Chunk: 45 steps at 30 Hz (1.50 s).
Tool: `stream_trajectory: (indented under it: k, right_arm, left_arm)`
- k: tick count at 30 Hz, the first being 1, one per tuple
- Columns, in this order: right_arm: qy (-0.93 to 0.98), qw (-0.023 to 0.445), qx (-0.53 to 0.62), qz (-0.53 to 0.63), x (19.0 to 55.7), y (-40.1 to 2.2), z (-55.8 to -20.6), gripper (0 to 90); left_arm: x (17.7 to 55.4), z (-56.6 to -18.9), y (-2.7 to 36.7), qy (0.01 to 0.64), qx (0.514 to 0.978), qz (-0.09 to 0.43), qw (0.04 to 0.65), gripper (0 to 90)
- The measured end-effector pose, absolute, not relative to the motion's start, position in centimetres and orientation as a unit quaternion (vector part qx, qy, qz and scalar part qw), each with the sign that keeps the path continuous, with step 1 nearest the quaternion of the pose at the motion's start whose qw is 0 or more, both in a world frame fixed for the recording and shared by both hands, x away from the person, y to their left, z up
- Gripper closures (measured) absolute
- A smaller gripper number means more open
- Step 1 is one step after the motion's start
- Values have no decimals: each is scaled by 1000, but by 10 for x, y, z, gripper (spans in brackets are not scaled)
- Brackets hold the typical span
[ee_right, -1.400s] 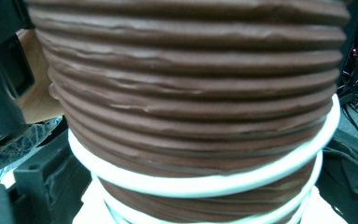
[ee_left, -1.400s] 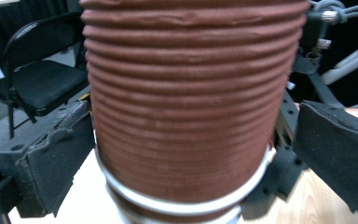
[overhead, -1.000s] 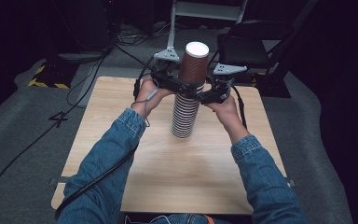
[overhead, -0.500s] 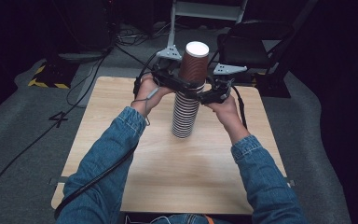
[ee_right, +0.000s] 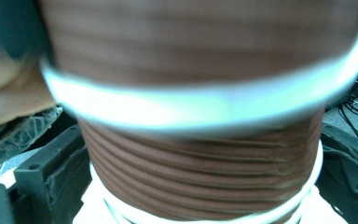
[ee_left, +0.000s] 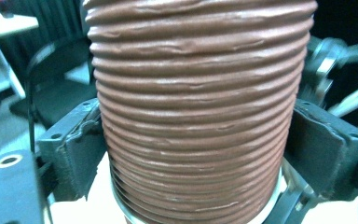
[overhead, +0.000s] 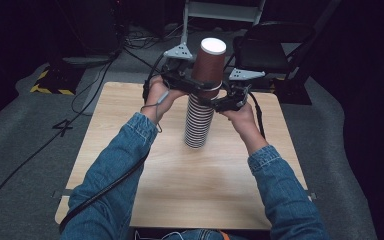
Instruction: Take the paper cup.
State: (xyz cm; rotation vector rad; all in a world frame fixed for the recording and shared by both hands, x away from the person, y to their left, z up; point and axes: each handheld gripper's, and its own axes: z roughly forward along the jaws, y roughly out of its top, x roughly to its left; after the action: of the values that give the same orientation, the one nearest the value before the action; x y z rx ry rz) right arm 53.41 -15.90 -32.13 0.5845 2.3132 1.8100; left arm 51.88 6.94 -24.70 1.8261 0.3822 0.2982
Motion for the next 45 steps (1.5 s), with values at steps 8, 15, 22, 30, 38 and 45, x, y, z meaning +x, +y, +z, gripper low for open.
stream_trajectory:
  k: [8,15,22,30,38,45]
  right_arm:
    - [770,72,196,603,534,-159,-321,26]
    - [773,73,196,600,534,-159,-320,26]
    - [773,73,196,598,534,-159,-320,26]
    - [773,74,196,599,534,-159,-320,25]
    - [774,73,195,598,534,-159,-320,25]
    - [775,73,196,597,534,-159,-320,24]
  left_arm:
    - [514,-215,67,148,780,146,590,129]
    - [509,-197,69,138,780,156,590,129]
    - [502,-181,76,131,781,165,587,130]
    - [496,-170,88,121,785,164,584,131]
    - [490,-170,98,110,790,144,586,131]
    - [476,-171,107,91,795,122,588,132]
